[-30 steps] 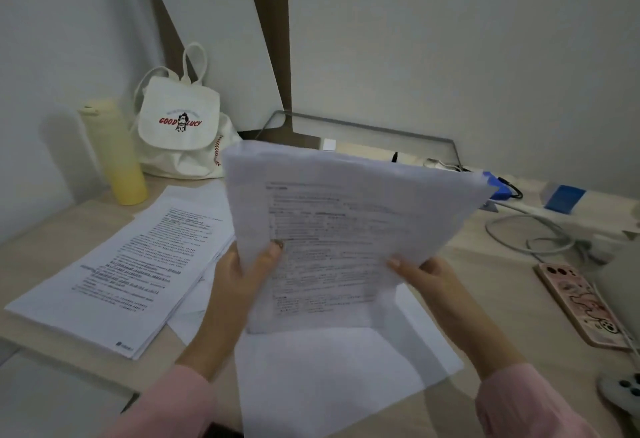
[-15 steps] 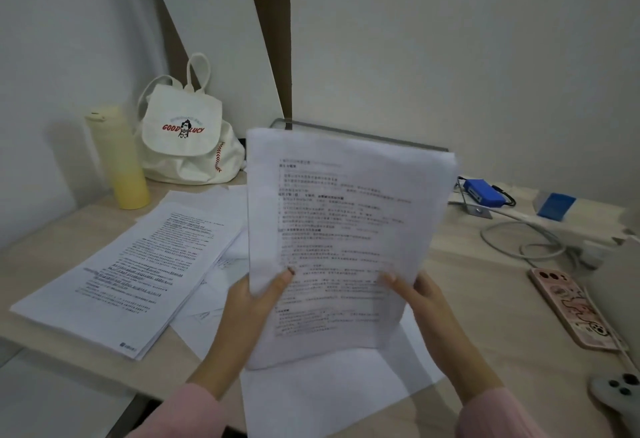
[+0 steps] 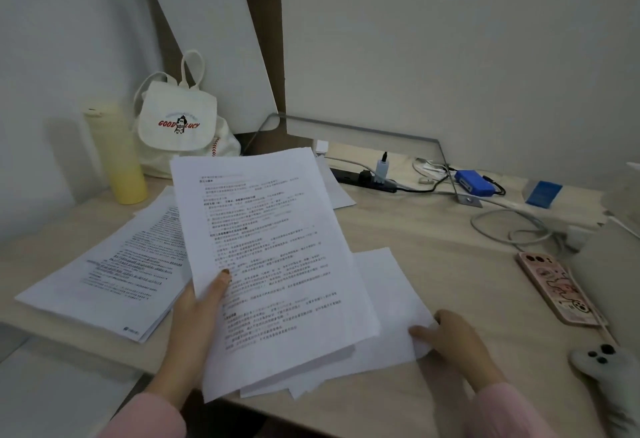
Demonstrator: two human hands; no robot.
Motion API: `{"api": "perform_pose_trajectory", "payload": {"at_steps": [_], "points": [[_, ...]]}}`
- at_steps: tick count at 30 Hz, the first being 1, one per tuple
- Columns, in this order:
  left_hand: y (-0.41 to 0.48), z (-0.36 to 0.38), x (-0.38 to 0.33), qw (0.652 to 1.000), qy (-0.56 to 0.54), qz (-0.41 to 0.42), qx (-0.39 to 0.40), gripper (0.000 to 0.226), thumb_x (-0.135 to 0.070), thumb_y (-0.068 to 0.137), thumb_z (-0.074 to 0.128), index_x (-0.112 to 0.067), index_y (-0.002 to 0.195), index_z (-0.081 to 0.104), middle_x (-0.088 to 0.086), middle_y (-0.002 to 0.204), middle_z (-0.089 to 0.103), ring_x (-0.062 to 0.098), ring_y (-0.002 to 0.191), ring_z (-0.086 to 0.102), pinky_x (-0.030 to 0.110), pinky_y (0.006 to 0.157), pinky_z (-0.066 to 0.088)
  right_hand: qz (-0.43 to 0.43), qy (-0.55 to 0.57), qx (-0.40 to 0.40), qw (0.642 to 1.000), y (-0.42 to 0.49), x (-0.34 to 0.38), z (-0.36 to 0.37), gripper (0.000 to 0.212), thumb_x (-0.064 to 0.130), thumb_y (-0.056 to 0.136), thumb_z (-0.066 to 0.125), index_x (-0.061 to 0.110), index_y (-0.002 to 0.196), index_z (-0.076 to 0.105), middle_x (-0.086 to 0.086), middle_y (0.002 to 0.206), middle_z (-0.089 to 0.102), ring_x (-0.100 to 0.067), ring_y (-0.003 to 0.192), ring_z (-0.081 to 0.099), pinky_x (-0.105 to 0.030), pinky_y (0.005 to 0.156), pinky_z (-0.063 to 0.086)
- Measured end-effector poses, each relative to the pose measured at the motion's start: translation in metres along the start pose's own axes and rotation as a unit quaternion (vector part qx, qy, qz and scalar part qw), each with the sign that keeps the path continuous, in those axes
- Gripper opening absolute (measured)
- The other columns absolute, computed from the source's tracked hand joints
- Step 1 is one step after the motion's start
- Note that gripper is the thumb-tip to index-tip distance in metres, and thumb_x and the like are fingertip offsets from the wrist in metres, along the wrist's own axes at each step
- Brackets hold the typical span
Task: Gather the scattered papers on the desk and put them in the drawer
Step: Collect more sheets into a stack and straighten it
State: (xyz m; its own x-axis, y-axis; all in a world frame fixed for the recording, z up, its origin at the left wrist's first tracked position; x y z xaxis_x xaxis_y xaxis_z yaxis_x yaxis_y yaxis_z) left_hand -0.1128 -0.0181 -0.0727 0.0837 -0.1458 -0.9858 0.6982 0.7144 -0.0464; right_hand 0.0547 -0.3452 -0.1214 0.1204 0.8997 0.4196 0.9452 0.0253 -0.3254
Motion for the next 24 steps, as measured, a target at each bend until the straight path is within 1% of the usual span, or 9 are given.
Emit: {"api": "perform_pose_trajectory", "payload": {"at_steps": [3,5,8,12,15,16,18,20,24], "points": [[-0.002,-0.007,0.004,1.0,-0.001,-0.015,-0.008,0.027,-0.026,0.091,0.057,-0.025,0.117,0.058,-0.012,0.098,0.066,0.01,0.09,0.062,0.029,0.078,0.048,-0.03,0.13,-0.109,0.985,-0.011,0.005,-0.027,0.012,0.019,0.087,0.055,0.011,0.084,0.046,-0.011,0.075,0.059,-0.029,0.069,0.061,-0.034,0.057,0.046],[-0.003,-0.01,0.005,1.0,0.002,-0.021,-0.011,0.025,-0.026,0.091,0.056,-0.024,0.116,0.059,-0.011,0.096,0.066,0.01,0.088,0.062,0.025,0.071,0.047,-0.052,0.248,-0.206,0.945,-0.028,0.009,-0.06,0.015,0.016,0.09,0.052,0.008,0.102,0.048,-0.019,0.076,0.064,-0.031,0.062,0.062,-0.033,0.051,0.047],[-0.005,-0.012,0.006,1.0,0.009,-0.029,-0.004,0.024,-0.027,0.091,0.056,-0.023,0.115,0.06,-0.01,0.095,0.066,0.011,0.087,0.062,0.025,0.068,0.046,-0.116,0.32,-0.356,0.871,-0.062,0.02,-0.113,0.027,0.02,0.094,0.047,0.006,0.117,0.05,-0.01,0.095,0.06,-0.022,0.079,0.052,-0.029,0.065,0.036],[-0.008,-0.01,0.011,0.999,0.039,-0.03,0.015,0.02,-0.027,0.092,0.055,-0.025,0.111,0.06,-0.01,0.093,0.066,0.011,0.084,0.062,0.025,0.065,0.045,-0.303,0.325,-0.433,0.785,-0.124,0.063,-0.144,0.033,0.014,0.095,0.046,0.014,0.128,0.051,0.002,0.1,0.06,-0.001,0.08,0.051,-0.007,0.068,0.036],[-0.011,-0.004,0.017,0.996,0.064,-0.042,0.041,0.016,-0.024,0.092,0.053,-0.024,0.108,0.057,-0.012,0.088,0.064,0.007,0.079,0.06,0.023,0.063,0.043,-0.469,0.238,-0.385,0.758,-0.154,0.101,-0.117,0.03,0.009,0.09,0.048,0.017,0.118,0.057,0.01,0.098,0.061,0.023,0.094,0.051,0.006,0.08,0.033],[-0.011,-0.003,0.02,0.995,0.071,-0.05,0.047,0.016,-0.024,0.092,0.053,-0.022,0.108,0.057,-0.011,0.087,0.064,0.008,0.078,0.06,0.023,0.062,0.043,-0.515,0.22,-0.323,0.763,-0.156,0.112,-0.097,0.034,0.008,0.087,0.048,0.021,0.117,0.058,0.009,0.104,0.064,0.021,0.104,0.05,0.0,0.091,0.034],[-0.012,-0.002,0.024,0.993,0.083,-0.069,0.057,0.017,-0.026,0.092,0.053,-0.018,0.105,0.06,-0.007,0.086,0.066,0.012,0.079,0.062,0.025,0.061,0.044,-0.571,0.174,-0.211,0.774,-0.153,0.123,-0.049,0.041,0.006,0.082,0.048,0.03,0.112,0.061,0.012,0.122,0.062,0.002,0.126,0.046,-0.023,0.113,0.026],[-0.013,-0.003,0.025,0.991,0.09,-0.082,0.061,0.018,-0.031,0.091,0.053,-0.019,0.097,0.064,-0.002,0.087,0.069,0.016,0.078,0.065,0.027,0.06,0.045,-0.586,0.117,-0.168,0.784,-0.142,0.116,-0.007,0.042,0.009,0.081,0.05,0.04,0.105,0.063,0.019,0.131,0.055,-0.006,0.135,0.036,-0.037,0.117,0.013],[-0.014,-0.01,0.024,0.991,0.091,-0.085,0.058,0.018,-0.038,0.092,0.048,-0.029,0.087,0.063,-0.007,0.078,0.071,0.014,0.076,0.064,0.027,0.059,0.044,-0.549,0.093,-0.132,0.82,-0.12,0.091,0.035,0.049,0.017,0.068,0.049,0.053,0.097,0.063,0.031,0.144,0.031,-0.009,0.142,0.016,-0.039,0.112,0.007]]}}
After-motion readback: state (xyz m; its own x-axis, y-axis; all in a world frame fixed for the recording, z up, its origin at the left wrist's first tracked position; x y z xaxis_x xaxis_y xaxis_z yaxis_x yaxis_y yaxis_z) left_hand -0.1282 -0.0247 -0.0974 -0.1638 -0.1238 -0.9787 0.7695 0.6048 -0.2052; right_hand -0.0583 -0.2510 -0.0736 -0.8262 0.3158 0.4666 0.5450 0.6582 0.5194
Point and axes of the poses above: each hand's wrist, its own y-axis towards the middle knuckle, its own z-axis out of the palm, x = y × z, the point moved 7 cm from there along y, towards the middle knuckle
